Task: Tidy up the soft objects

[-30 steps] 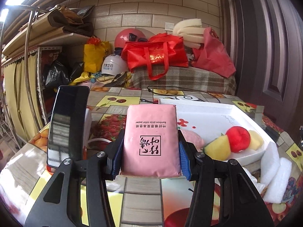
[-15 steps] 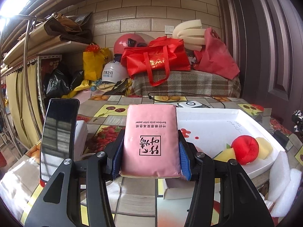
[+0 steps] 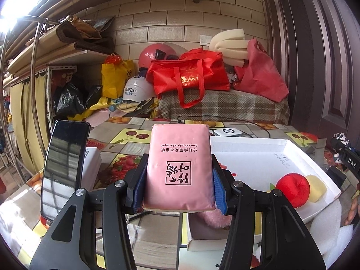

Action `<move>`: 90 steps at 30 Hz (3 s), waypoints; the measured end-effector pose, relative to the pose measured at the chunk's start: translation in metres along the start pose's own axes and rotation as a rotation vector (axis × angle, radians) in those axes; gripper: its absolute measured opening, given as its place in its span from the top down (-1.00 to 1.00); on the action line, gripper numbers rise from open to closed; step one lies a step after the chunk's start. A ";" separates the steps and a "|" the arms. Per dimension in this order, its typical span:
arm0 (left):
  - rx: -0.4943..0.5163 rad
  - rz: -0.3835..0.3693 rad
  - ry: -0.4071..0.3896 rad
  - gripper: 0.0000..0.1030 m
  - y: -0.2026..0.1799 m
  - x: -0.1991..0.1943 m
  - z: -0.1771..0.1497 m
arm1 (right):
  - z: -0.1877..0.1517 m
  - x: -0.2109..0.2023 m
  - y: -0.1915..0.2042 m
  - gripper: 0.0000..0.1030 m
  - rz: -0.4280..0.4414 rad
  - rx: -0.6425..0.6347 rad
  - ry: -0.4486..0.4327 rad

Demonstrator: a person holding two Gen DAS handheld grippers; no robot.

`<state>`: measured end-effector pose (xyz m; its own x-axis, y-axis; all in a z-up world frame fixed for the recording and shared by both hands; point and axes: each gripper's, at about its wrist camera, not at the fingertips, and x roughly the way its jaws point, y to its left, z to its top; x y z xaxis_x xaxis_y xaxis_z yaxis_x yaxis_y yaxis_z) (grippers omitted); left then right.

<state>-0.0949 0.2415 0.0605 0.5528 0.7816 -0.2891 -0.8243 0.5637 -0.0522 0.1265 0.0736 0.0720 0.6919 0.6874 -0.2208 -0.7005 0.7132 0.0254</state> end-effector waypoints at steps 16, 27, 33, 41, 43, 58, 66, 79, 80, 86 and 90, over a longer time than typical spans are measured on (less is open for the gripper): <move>0.052 -0.096 0.020 0.03 -0.012 -0.044 -0.015 | -0.021 -0.070 0.027 0.44 0.160 -0.106 0.055; 0.085 -0.095 0.038 0.03 -0.034 -0.052 -0.021 | -0.028 -0.084 0.027 0.42 0.137 -0.155 0.057; 0.101 -0.081 0.032 0.03 -0.044 -0.041 -0.018 | -0.026 -0.068 0.036 0.42 0.140 -0.116 0.069; 0.081 -0.063 0.060 0.03 -0.043 -0.008 -0.010 | -0.022 -0.046 0.043 0.42 0.129 -0.090 0.085; 0.085 -0.063 0.054 0.03 -0.042 -0.002 -0.007 | -0.020 -0.038 0.044 0.42 0.127 -0.090 0.088; 0.031 -0.039 0.035 0.03 -0.029 0.033 0.007 | -0.008 0.014 0.048 0.42 0.100 -0.050 0.107; 0.072 -0.077 0.054 0.03 -0.035 0.049 0.011 | -0.003 0.035 0.056 0.42 0.090 -0.059 0.128; 0.138 -0.167 0.138 0.03 -0.055 0.067 0.011 | -0.002 0.048 0.057 0.41 0.082 -0.055 0.162; 0.138 -0.169 0.141 0.03 -0.055 0.067 0.011 | -0.002 0.048 0.057 0.41 0.081 -0.056 0.161; 0.153 -0.188 0.176 0.03 -0.059 0.074 0.010 | -0.003 0.049 0.059 0.40 0.085 -0.058 0.169; 0.173 -0.205 0.216 -0.02 -0.065 0.081 0.008 | -0.003 0.050 0.061 0.40 0.090 -0.072 0.178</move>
<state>0.0039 0.2704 0.0486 0.6511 0.5831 -0.4860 -0.6557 0.7546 0.0269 0.1182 0.1510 0.0597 0.5888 0.7079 -0.3901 -0.7728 0.6344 -0.0153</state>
